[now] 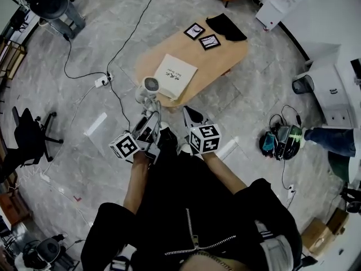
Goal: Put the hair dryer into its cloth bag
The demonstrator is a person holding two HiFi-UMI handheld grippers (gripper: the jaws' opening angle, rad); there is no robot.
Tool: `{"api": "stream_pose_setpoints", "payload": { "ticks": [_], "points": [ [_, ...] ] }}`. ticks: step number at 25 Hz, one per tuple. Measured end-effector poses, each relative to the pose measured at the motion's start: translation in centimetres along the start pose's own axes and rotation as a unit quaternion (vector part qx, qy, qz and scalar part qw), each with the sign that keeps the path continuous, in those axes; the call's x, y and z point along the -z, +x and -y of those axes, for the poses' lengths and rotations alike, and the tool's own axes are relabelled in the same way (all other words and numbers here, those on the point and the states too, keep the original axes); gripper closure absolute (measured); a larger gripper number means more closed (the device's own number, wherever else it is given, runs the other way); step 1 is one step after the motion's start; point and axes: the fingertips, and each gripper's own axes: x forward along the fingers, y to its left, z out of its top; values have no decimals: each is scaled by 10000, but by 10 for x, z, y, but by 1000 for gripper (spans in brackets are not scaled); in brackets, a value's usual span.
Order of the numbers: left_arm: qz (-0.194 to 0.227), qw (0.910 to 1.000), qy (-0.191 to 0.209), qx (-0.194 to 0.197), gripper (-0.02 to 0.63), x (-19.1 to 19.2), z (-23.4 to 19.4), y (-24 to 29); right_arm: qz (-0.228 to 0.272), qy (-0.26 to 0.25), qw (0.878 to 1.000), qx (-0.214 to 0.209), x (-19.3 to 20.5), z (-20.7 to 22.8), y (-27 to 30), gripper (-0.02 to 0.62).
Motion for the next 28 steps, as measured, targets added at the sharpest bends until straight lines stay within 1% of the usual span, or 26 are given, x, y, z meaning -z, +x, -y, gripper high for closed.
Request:
{"api": "stream_pose_setpoints", "payload": {
  "ticks": [2,6,10,21,24,28],
  "points": [
    [-51,10000,9,-12,374,-14,-8,10,-46,-6,10000,33,-8,3,15,586],
    [-112,9997,213,59,374,-45,-21,28,-126,-20,9999,113,-24,8,45,586],
    [-273,9989,357,100,374,-66,-32,40,-200,-45,9996,178,-35,9,73,586],
    [-619,9978,194,125,374,-95,-70,54,-529,-236,9980,270,-41,10,133,586],
    [-631,9978,125,157,374,-99,-80,60,-678,-250,9969,311,-35,19,143,586],
    [-616,9972,226,365,376,-102,-90,67,-960,-282,9943,363,-19,40,162,584]
  ]
}}
